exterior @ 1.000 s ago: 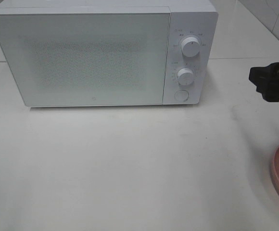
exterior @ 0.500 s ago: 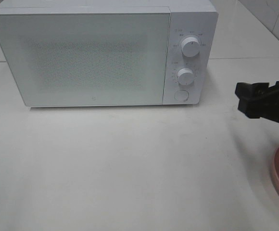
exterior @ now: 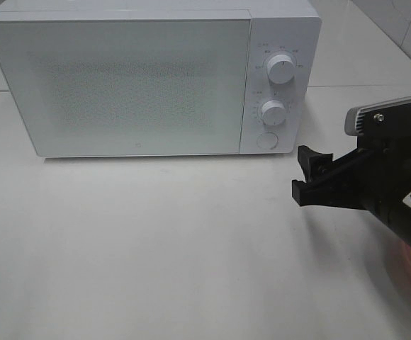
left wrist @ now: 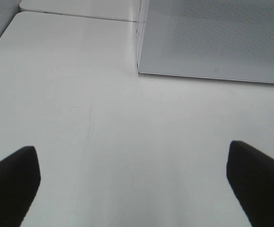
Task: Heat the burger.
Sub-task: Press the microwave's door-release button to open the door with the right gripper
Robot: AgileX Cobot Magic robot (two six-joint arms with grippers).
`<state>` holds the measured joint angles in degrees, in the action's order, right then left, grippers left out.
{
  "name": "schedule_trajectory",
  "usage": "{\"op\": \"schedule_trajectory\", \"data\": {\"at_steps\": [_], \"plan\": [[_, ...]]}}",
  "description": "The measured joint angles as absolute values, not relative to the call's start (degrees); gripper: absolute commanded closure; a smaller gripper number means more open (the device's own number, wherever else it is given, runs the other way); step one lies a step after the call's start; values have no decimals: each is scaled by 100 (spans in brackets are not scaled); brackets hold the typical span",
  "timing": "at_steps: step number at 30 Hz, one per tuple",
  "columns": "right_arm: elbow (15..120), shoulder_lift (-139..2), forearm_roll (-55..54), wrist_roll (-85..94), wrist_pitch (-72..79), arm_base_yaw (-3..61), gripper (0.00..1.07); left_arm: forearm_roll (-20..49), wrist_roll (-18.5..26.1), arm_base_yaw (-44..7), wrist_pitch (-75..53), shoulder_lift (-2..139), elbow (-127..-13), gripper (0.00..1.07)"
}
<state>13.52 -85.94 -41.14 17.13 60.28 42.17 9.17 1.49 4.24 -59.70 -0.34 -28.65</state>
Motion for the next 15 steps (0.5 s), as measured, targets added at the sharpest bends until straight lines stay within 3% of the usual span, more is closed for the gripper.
{"op": "schedule_trajectory", "data": {"at_steps": [7,15], "plan": [[1455,-9179,-5329,1719,6612,5134,32,917,149,424,-5970,-34,-2865,6],[1816,-9609,-5621,1719,6646,5414,32,917,149,424,-5970,-34,-2865,6]]}}
